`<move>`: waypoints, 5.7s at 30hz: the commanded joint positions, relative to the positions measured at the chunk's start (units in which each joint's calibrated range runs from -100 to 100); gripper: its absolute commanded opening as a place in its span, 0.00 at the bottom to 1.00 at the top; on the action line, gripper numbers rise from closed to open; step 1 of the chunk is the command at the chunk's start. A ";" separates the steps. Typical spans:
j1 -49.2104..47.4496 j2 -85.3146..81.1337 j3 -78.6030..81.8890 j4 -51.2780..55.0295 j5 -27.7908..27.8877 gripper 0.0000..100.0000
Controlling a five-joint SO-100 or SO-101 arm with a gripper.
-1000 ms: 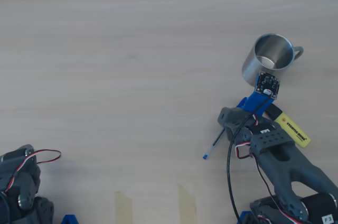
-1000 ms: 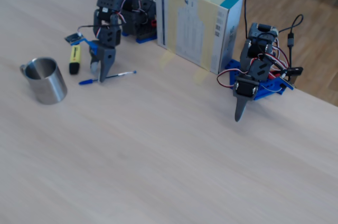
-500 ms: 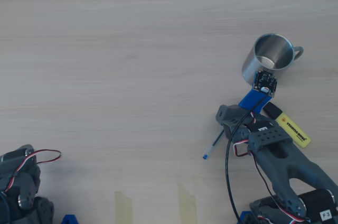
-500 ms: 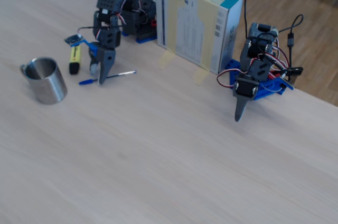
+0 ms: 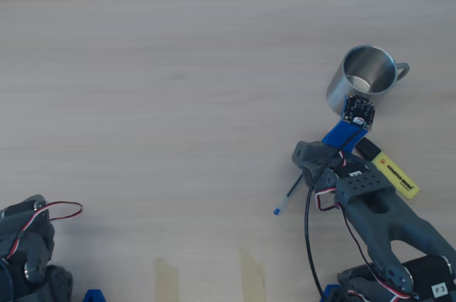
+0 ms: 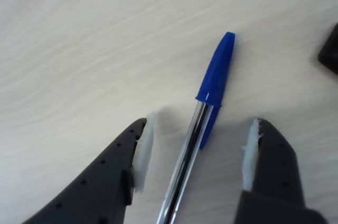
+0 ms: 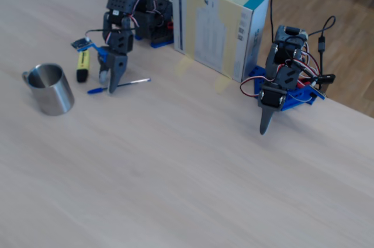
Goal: Grab the blue pen and put it in the silver cup.
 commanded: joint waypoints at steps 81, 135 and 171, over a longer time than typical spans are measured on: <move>1.56 -1.77 6.12 -0.07 -0.29 0.02; -4.29 -31.52 11.75 -21.52 2.26 0.02; -3.06 -38.67 3.04 -42.62 4.49 0.02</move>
